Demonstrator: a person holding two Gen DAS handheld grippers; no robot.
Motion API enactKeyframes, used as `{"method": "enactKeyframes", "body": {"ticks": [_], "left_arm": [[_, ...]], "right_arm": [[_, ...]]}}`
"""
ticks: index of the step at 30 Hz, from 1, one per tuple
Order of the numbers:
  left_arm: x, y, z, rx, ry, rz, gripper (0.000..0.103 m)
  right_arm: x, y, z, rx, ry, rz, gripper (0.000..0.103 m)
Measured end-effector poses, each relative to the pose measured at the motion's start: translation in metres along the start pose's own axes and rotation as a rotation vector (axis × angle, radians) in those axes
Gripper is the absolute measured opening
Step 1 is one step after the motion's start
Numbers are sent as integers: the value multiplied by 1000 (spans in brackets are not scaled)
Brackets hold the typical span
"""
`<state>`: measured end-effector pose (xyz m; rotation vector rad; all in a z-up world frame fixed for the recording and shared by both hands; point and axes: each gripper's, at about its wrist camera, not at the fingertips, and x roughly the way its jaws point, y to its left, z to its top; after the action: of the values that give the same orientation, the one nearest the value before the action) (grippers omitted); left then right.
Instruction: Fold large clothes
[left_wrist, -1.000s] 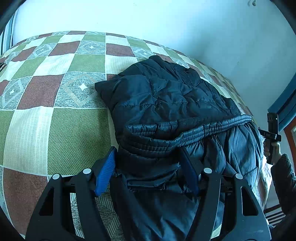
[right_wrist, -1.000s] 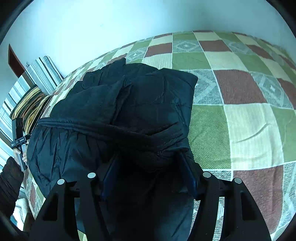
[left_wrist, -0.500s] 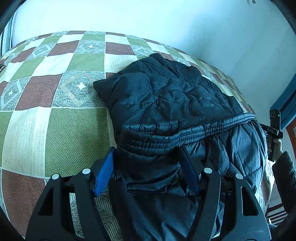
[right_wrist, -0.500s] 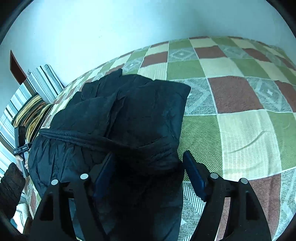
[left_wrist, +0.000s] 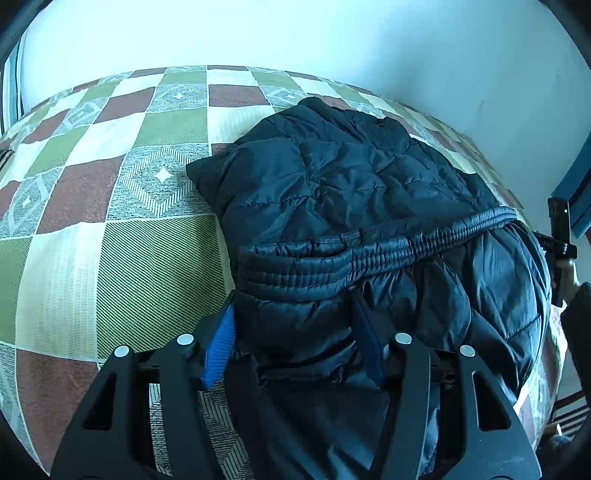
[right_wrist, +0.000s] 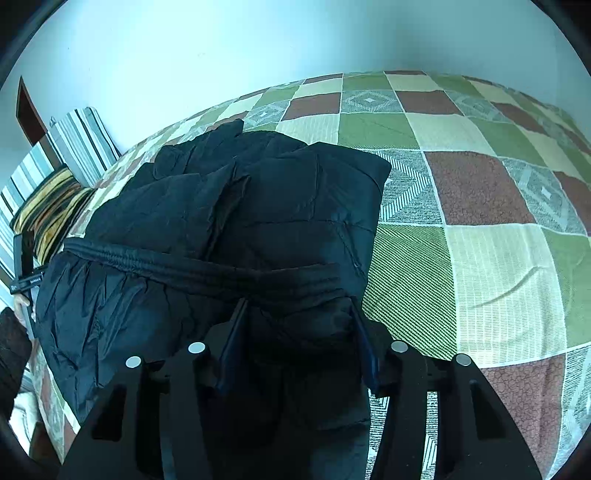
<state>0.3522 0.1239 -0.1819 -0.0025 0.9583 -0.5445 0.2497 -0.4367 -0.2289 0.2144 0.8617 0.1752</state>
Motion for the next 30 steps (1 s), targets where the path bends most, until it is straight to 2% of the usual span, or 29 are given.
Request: {"method": "enactKeyframes", "body": {"ticks": [9, 12, 16, 21, 30], "left_arm": [[-2, -3, -3, 42, -6, 41, 42], [-5, -5, -4, 55, -19, 50, 34], [-13, -11, -6, 65, -50, 36, 19], [-25, -24, -8, 103, -77, 60, 15], [-43, -30, -7, 112, -122, 70, 14]], "right_arm": [[-1, 9, -1, -44, -4, -37, 40], [-2, 11, -2, -46, -12, -42, 36], [-11, 13, -3, -48, -41, -53, 30], [-25, 18, -4, -56, -79, -57, 19], [-41, 26, -2, -66, -114, -71, 15]]}}
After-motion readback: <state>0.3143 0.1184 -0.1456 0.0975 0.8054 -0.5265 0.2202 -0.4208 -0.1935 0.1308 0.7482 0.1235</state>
